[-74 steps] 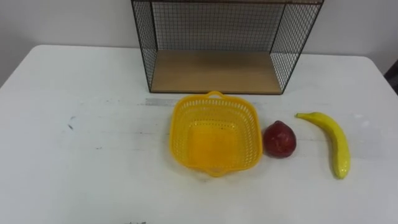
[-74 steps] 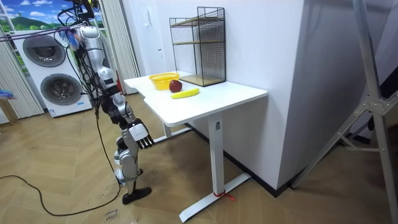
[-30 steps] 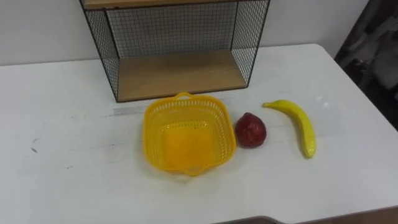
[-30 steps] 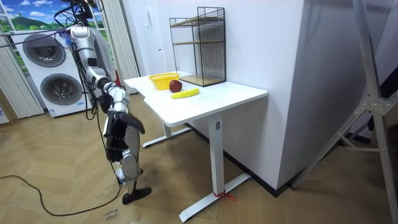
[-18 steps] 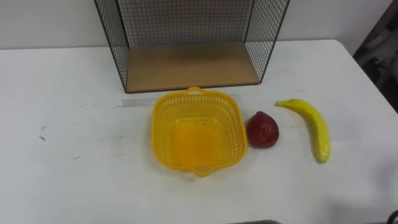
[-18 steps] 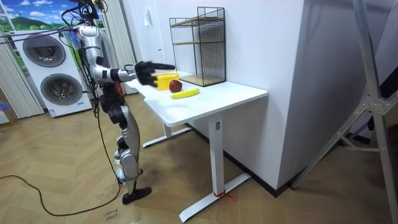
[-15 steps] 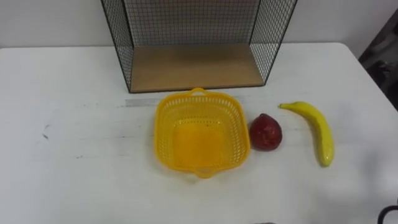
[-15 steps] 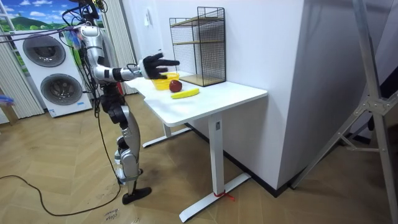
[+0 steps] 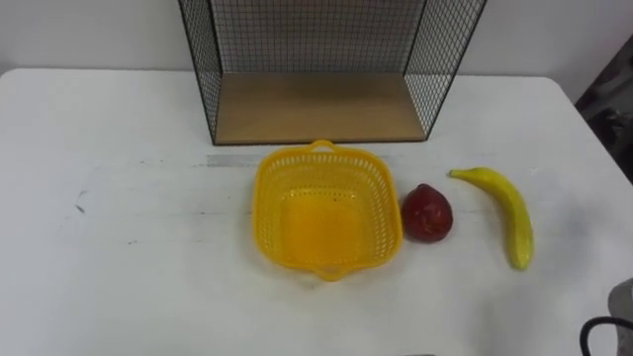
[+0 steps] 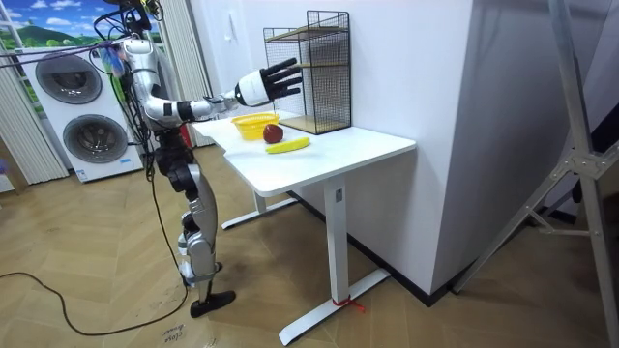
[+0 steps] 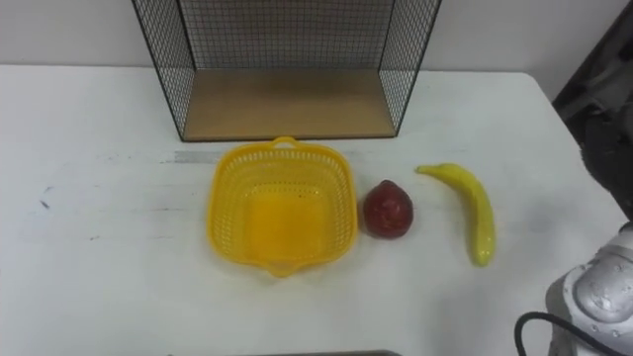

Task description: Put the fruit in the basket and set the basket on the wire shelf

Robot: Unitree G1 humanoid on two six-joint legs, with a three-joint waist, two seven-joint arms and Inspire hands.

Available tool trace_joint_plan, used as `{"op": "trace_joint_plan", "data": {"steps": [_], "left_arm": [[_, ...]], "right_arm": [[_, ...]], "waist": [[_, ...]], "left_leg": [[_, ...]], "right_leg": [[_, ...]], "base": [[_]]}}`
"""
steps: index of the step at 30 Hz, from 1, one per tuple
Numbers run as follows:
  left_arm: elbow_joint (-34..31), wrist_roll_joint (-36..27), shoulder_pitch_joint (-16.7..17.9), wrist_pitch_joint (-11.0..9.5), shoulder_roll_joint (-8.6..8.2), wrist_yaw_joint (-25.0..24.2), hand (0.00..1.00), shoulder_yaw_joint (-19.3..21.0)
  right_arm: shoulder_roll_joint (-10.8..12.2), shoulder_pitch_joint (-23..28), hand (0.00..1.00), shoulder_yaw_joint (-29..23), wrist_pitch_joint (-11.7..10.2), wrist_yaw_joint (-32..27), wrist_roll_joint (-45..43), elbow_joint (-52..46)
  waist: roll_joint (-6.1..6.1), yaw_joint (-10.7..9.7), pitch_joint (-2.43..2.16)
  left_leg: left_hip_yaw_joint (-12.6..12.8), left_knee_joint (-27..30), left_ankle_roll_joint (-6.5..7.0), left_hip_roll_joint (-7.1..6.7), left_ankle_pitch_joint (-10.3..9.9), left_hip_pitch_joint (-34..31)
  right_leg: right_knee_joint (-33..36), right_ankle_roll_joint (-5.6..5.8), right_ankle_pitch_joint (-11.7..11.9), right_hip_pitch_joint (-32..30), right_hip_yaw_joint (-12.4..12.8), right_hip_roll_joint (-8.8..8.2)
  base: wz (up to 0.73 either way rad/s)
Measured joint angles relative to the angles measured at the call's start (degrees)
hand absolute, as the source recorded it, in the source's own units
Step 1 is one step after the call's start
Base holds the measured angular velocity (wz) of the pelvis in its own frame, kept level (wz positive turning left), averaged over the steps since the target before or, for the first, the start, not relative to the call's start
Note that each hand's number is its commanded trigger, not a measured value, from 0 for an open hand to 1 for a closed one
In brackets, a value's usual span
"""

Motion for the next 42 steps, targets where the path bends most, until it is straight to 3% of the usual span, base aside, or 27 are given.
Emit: {"op": "trace_joint_plan", "data": {"steps": [5, 11, 15, 25, 42], "left_arm": [[0.0, 0.6, 0.0, 0.0, 0.32, -0.2, 0.00, -0.4], [0.0, 0.7, -0.4, 0.0, 0.96, -0.6, 0.00, -1.4], [0.0, 0.7, -0.4, 0.1, 0.96, -1.6, 0.00, -1.4], [0.0, 0.7, -0.2, 0.6, 0.86, -3.8, 0.00, -1.4], [0.1, 0.7, -0.3, 0.6, 0.76, -4.1, 0.00, -2.3]], "right_arm": [[-0.1, 0.0, 0.00, 3.8, 1.1, 8.4, 0.2, 0.3], [-0.5, 0.0, 0.00, 6.5, 1.2, 15.8, 0.0, 2.3], [-0.5, 0.0, 0.00, 7.3, 3.1, 18.8, -0.7, 3.3], [-0.5, 0.2, 0.00, 8.0, 3.5, 23.8, -4.5, 3.7], [-0.4, 0.2, 0.00, 8.5, 3.6, 27.2, -7.3, 7.2]], "waist": [[-0.71, 0.1, 0.36], [-1.13, 0.3, 0.10], [-0.87, 0.3, 0.12], [0.27, 0.3, -0.54], [-0.15, 0.4, -0.17]], "left_leg": [[-0.3, -0.1, 0.00, 0.00, 0.0, 0.0], [-0.5, -0.1, -0.01, 0.01, 0.0, 0.1], [-0.5, -0.1, -0.01, 0.02, 0.0, 0.5], [-0.5, 0.0, -0.01, 0.14, 0.0, 0.6], [-0.5, 0.0, -0.01, 0.14, 0.0, 0.6]], "right_leg": [[-1.0, 0.01, 0.3, 0.7, -0.4, -0.01], [-0.9, -0.02, 0.4, 1.4, -0.8, -0.05], [-0.8, -0.02, 0.4, 1.7, -0.9, -0.06], [-0.6, -0.07, 0.8, 1.8, -0.8, 0.09], [-0.8, -0.07, 0.8, 1.7, -0.7, 0.11]], "base": [[0.04], [0.04], [0.01], [0.00], [0.00]]}}
